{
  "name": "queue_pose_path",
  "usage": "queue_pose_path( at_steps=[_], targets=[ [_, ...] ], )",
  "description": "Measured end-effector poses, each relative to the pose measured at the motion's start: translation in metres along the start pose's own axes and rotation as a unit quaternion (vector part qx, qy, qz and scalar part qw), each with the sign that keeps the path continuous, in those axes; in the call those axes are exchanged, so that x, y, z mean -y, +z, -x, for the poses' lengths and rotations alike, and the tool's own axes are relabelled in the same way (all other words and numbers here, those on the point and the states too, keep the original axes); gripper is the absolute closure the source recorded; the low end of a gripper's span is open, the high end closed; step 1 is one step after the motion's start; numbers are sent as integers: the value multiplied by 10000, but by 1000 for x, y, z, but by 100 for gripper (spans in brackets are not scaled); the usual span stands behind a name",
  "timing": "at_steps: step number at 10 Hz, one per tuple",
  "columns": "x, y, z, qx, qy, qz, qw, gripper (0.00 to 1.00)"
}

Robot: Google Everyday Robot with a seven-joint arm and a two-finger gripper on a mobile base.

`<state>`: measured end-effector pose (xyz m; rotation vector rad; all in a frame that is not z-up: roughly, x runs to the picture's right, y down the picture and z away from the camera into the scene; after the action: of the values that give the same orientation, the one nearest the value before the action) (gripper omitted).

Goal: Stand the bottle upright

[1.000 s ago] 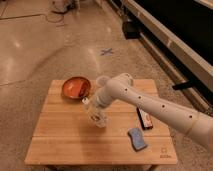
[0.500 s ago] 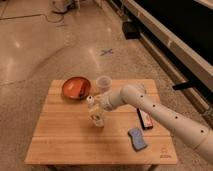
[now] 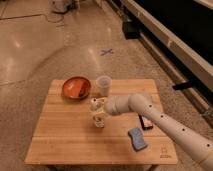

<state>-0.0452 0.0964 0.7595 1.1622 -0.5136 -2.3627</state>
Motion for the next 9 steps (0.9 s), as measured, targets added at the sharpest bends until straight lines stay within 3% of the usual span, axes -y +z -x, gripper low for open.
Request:
queue_pose_path(
  at_steps=[2, 5, 8, 9],
  targets=[
    [2, -1, 7, -163, -102, 165, 9997, 79],
    [9, -2, 10, -294, -267, 258, 9989, 49],
    [16, -3, 17, -294, -323, 261, 9987, 23],
    [18, -4, 19, -281, -332, 250, 9987, 20]
  ],
)
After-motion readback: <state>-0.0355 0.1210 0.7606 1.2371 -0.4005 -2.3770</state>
